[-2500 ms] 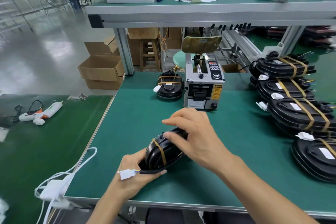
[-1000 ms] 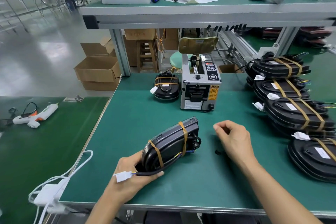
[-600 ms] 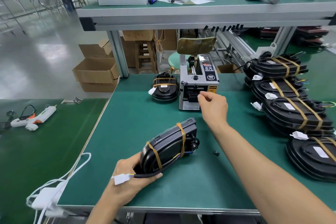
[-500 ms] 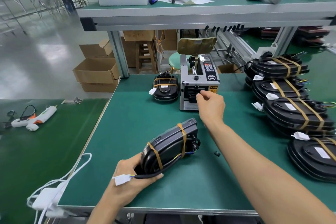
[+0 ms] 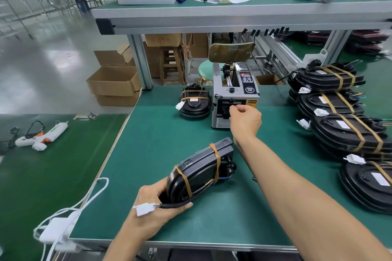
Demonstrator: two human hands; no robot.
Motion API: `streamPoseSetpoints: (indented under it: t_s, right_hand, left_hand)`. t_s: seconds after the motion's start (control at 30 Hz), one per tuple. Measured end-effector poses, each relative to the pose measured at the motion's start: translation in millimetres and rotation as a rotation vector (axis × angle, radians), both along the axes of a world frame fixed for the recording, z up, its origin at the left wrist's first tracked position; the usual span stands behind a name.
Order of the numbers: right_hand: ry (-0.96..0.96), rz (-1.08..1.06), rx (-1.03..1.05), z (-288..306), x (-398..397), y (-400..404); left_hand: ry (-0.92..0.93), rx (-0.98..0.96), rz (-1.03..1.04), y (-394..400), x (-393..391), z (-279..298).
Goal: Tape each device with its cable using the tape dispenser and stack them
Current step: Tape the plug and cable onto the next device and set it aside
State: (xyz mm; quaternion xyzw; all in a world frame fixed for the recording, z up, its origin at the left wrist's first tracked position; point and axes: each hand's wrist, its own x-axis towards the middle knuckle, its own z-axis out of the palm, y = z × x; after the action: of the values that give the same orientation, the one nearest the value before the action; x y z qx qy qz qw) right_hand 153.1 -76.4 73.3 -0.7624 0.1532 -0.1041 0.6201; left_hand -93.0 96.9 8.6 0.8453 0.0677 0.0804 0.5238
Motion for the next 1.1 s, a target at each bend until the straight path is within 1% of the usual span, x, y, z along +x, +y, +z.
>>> streamPoseSetpoints:
  t_s: [0.27, 0.53, 0.63, 0.73, 0.8, 0.87, 1.0, 1.1]
  right_hand:
    - [0.064, -0.095, -0.030, 3.1, 6.7, 6.3]
    - [0.097, -0.134, 0.015, 7.0, 7.7, 13.1]
    - [0.056, -0.037, 0.080, -1.8, 4.2, 9.2]
    - [-0.006, 0.169, 0.196, -13.5, -6.6, -3.6]
    - [-0.015, 0.287, 0.204, -20.6, -14.5, -16.7]
    - [0.002, 0.320, 0.250, -23.8, -22.0, -30.9]
    - [0.039, 0.378, 0.547, -14.7, -41.0, -49.5]
    - [0.049, 0.444, 0.680, 4.1, -62.7, -56.0]
  left_hand:
    - [0.011, -0.012, 0.006, -0.2, 0.0, -1.1]
    - [0.005, -0.008, 0.008, -0.3, 0.2, -1.2]
    - [0.004, -0.014, 0.006, 0.5, 0.1, -2.3]
    - [0.002, -0.002, 0.004, 1.5, 0.2, -3.1]
    - [-0.005, 0.022, -0.001, 2.0, 0.4, -3.0]
    - [-0.010, 0.031, -0.002, 2.7, 0.3, -3.2]
    - [-0.016, 0.026, -0.010, 2.8, -0.7, -2.7]
    - [-0.026, 0.031, -0.011, 2.0, -0.3, -2.3]
